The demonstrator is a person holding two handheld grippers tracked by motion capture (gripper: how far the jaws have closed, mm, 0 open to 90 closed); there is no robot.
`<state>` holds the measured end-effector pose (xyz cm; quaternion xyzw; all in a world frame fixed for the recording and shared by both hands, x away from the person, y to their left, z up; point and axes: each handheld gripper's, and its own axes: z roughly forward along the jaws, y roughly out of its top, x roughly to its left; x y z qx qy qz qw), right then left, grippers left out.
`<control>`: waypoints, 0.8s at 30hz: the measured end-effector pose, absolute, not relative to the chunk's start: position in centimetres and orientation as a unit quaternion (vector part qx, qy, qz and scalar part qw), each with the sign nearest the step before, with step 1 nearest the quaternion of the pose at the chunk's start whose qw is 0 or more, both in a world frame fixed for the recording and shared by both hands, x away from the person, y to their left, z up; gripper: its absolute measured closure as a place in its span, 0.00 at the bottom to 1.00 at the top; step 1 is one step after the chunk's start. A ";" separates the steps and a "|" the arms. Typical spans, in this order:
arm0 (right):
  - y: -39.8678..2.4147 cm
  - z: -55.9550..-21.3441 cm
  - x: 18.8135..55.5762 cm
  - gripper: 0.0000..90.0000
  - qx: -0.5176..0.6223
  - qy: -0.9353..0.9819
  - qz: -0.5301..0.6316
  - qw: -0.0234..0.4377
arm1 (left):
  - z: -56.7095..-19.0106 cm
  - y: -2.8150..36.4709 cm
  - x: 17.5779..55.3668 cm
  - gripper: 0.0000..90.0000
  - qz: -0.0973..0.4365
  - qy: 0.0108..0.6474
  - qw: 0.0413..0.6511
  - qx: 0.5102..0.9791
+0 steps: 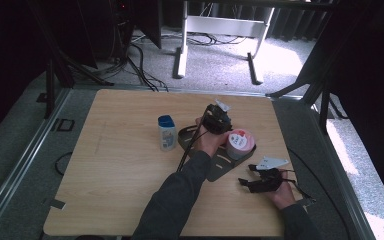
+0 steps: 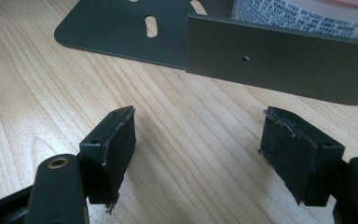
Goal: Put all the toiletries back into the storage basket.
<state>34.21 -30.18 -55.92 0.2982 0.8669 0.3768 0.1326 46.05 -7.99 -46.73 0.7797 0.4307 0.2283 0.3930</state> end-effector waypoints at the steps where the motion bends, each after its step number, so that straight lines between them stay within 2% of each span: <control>1: -30.2 -55.9 34.2 0.29 0.298 0.867 0.377 0.133 | -46.7 -8.0 46.0 0.58 0.228 0.430 0.393 0.780; 7: -30.2 -55.9 34.2 0.29 0.299 0.867 0.377 0.133 | -46.8 -7.8 46.0 0.57 0.224 0.425 0.396 0.783; 19: -30.2 -55.9 34.2 0.29 0.298 0.867 0.377 0.132 | -46.8 -7.0 45.9 0.42 0.203 0.420 0.397 0.790; 24: -30.2 -55.9 34.2 0.29 0.298 0.867 0.377 0.133 | -46.4 -6.5 45.5 0.41 0.193 0.412 0.401 0.795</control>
